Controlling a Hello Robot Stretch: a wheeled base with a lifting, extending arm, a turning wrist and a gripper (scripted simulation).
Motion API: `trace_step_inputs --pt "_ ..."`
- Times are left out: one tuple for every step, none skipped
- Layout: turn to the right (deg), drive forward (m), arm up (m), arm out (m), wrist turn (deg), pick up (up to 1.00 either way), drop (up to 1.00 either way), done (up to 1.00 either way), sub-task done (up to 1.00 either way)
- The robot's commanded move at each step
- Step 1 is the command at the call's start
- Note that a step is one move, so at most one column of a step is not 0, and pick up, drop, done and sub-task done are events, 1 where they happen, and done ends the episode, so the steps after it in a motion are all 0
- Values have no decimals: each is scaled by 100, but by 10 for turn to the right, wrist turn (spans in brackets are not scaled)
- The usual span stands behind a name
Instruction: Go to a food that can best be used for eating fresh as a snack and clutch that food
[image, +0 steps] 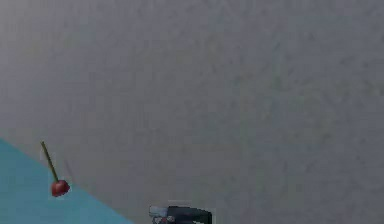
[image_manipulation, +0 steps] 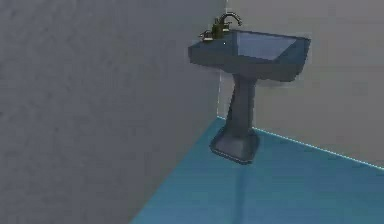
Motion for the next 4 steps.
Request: trace_step_inputs --pt "-450 0 0 0 0 0 0 0 0" --pt "-120 0 0 0 0 0 0 0 0" --pt "0 100 0 0 0 0 0 0 0" --pt "-30 0 0 0 0 0 0 0 0"
